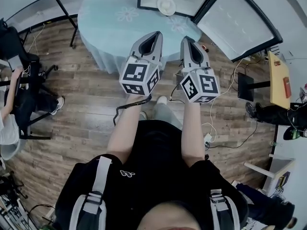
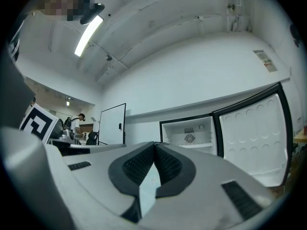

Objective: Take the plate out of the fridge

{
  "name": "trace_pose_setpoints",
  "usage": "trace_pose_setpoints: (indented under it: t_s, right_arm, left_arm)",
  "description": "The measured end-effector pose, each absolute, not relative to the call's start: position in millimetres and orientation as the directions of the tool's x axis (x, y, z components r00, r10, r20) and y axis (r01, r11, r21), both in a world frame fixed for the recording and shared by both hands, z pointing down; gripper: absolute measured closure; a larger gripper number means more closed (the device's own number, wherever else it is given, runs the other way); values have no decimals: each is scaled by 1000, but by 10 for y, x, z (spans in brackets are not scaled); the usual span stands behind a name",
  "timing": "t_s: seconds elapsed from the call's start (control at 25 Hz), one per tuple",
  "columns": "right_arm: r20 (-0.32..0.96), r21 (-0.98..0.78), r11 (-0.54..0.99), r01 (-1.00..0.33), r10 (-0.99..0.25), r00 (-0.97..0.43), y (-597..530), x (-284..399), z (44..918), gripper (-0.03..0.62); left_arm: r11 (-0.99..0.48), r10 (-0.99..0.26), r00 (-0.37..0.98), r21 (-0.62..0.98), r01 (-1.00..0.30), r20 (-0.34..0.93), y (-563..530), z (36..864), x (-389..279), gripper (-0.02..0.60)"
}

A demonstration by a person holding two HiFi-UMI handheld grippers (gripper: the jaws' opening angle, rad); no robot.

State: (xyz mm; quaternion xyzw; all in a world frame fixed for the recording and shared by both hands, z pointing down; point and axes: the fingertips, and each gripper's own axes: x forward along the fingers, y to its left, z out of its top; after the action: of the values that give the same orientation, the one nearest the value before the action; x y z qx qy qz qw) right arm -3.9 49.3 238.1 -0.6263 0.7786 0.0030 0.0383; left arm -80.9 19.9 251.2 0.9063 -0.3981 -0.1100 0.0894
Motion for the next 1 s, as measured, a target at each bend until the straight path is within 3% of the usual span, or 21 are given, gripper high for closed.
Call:
trace_pose_setpoints:
  t_s: [0.56, 1.0]
  right_arm:
    - [-94, -45, 243, -969, -967, -238, 72, 84, 2390, 589]
    - [-4, -124, 131, -984, -991, -132, -377, 1004, 2943, 589]
  left_arm:
    - [-664, -745, 653, 253, -704, -137, -228, 2527, -687, 589]
    - [-676, -710, 704, 317, -665, -36, -819, 3080, 69, 589]
